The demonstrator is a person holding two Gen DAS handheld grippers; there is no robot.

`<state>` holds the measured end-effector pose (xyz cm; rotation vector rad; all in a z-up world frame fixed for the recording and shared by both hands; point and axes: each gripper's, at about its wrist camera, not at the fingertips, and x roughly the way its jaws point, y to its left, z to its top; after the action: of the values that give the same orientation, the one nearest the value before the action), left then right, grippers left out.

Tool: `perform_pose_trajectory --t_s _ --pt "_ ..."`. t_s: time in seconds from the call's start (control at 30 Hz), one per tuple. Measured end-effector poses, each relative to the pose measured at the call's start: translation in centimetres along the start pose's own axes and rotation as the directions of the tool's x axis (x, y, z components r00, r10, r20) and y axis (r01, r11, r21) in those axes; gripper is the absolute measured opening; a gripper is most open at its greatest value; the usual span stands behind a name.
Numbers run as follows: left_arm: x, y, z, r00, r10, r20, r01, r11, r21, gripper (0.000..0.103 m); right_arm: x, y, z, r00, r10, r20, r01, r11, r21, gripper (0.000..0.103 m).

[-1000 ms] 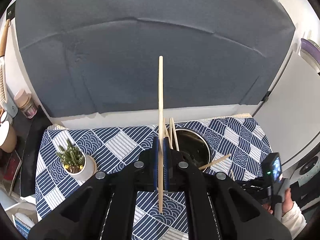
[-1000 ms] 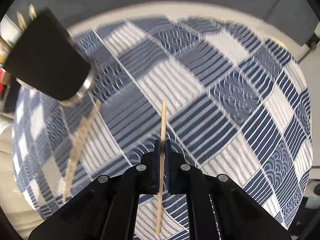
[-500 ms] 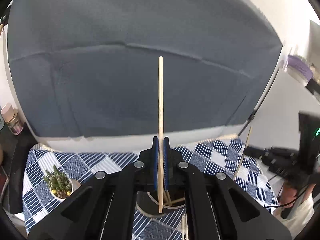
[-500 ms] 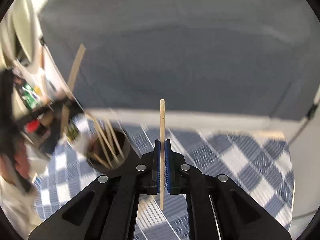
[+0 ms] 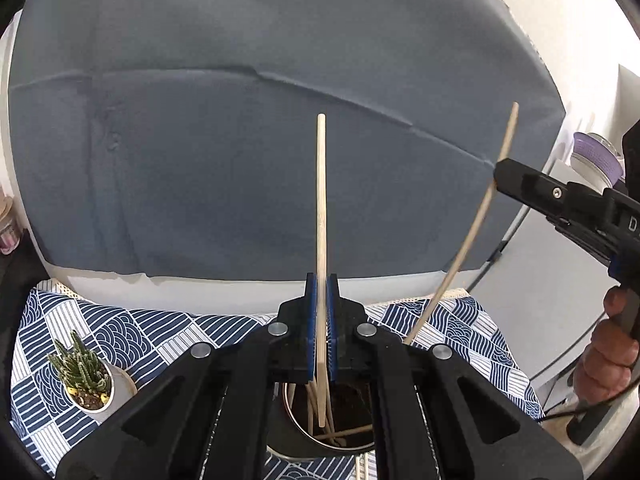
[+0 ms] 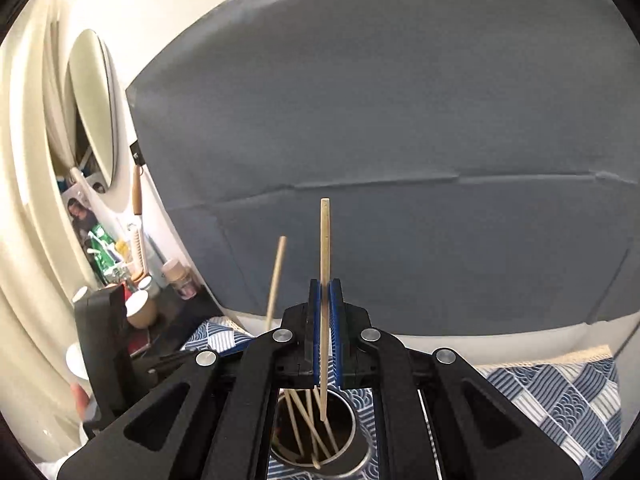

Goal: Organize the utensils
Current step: 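Lift the left tool's skewer over the black cup while the right tool brings its skewer, then open the left tool over the cup while the right tool releases its skewer into it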

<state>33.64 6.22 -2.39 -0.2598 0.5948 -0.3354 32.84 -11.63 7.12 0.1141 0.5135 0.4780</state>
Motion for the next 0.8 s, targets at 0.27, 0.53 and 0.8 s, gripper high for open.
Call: perform_pose_trajectory --t_s 0.27,0.53,0.8 --pt "0.4 0.3 -1.8 0.999 -0.028 0.035 0.028 0.999 0.02 0.005 2.2 -0.1 -3.5 0.997 -0.007 -0.074 0.006 1.0 -0.011 0.005" --pt "0.1 0.1 -3.8 0.998 -0.042 0.038 0.04 0.998 0.048 0.005 2.1 -0.7 -5.4 0.992 -0.04 -0.119 0.038 0.999 -0.025 0.008" --pt "-2.8 0.2 -5.9 1.0 0.006 -0.007 -0.005 0.997 0.08 0.039 -0.3 -2.2 -6.1 0.994 -0.057 -0.09 0.058 0.998 0.006 0.063"
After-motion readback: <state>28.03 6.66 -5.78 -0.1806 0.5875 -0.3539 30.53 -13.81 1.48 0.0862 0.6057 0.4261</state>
